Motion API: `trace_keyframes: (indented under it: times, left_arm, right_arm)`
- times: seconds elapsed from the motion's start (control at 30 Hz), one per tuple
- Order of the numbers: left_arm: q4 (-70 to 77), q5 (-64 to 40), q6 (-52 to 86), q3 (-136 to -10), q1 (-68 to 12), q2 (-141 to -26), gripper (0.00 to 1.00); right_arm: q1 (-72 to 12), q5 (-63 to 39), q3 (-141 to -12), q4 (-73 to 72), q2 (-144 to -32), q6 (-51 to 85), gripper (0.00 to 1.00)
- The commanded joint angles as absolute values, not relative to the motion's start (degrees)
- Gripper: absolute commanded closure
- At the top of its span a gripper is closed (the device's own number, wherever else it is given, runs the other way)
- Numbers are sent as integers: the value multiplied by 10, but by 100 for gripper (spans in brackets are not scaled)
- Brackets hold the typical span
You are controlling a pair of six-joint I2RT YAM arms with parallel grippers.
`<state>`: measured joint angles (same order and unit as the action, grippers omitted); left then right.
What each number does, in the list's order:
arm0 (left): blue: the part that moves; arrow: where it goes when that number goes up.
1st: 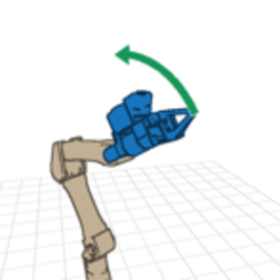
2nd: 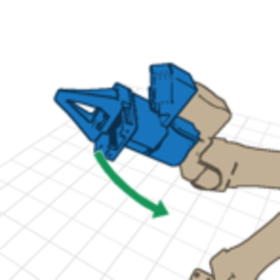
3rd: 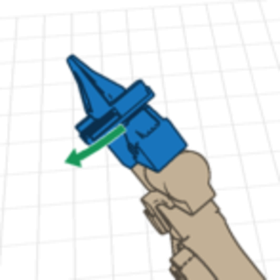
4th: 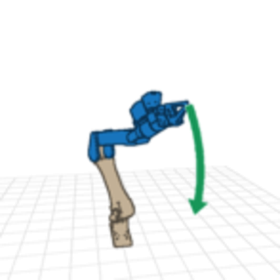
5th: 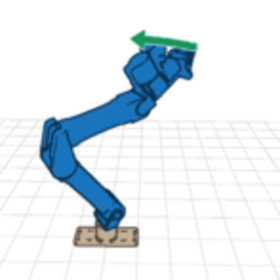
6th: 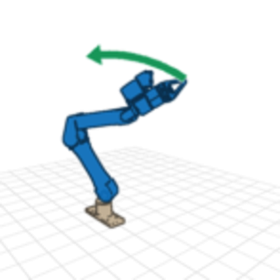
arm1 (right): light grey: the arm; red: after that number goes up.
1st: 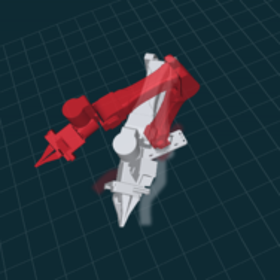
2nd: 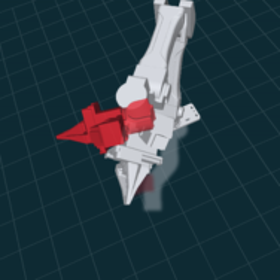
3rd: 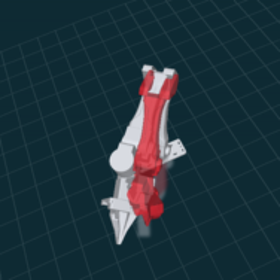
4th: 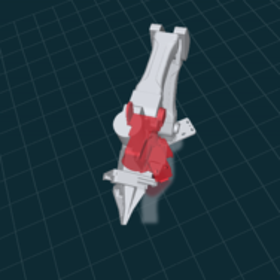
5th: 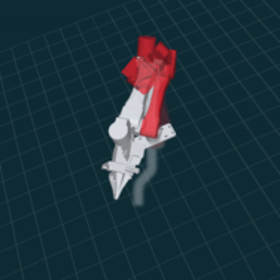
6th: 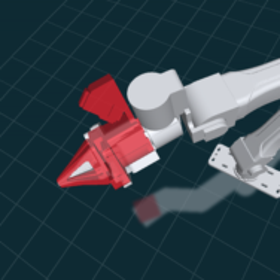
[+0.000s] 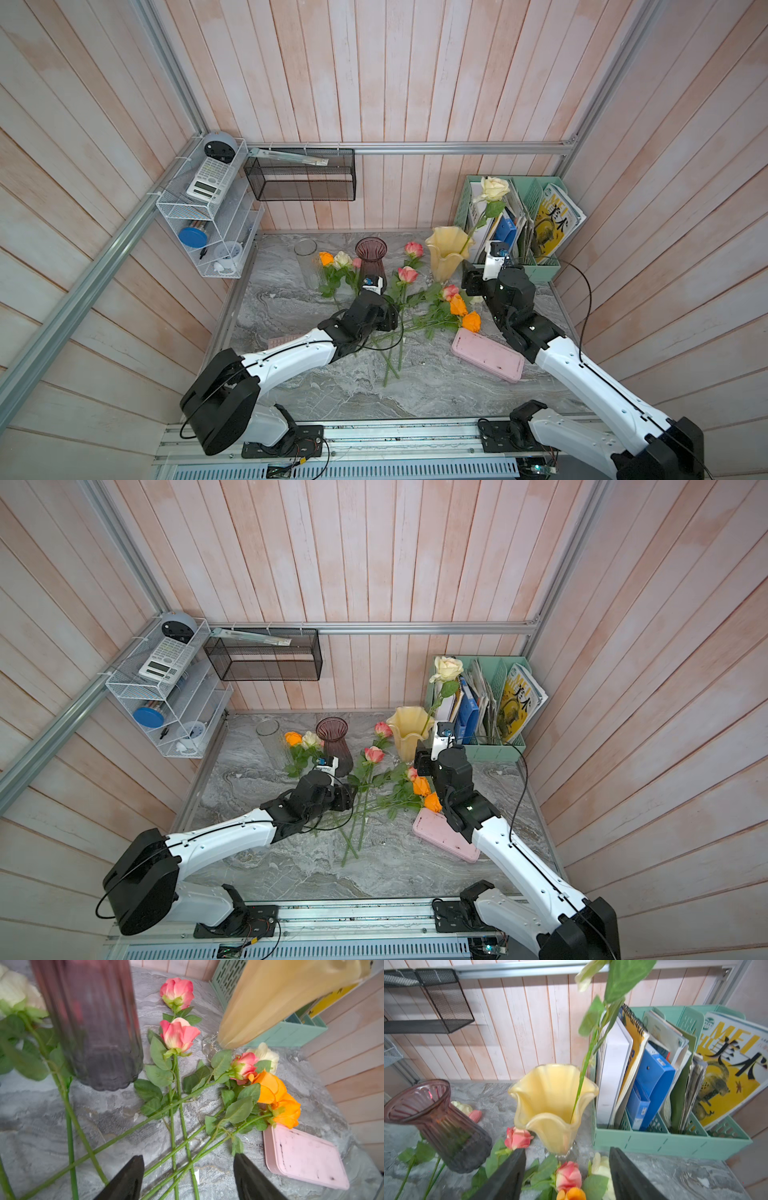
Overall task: Arrange the flowers in different vases according to their colors
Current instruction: Insert the flower into the vase, then pick up the flower at the center of the board.
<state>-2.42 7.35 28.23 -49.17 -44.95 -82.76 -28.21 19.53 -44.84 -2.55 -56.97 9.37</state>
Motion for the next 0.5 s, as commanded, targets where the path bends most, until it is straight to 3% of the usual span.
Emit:
trace_keyframes:
  times: [0.0, 0.2, 0.47]
  left_arm:
    - [-143, 22, 175, -546, -446, -869, 27]
    - [-260, 7, 90, -629, -447, -928, 27]
    - [-362, 80, 19, -690, -446, -984, 26]
  right_arm:
    - [-286, 167, -426, 73, -526, 143, 30]
    - [-290, 112, -405, 159, -475, 185, 30]
    - [-298, 95, -386, 189, -456, 195, 31]
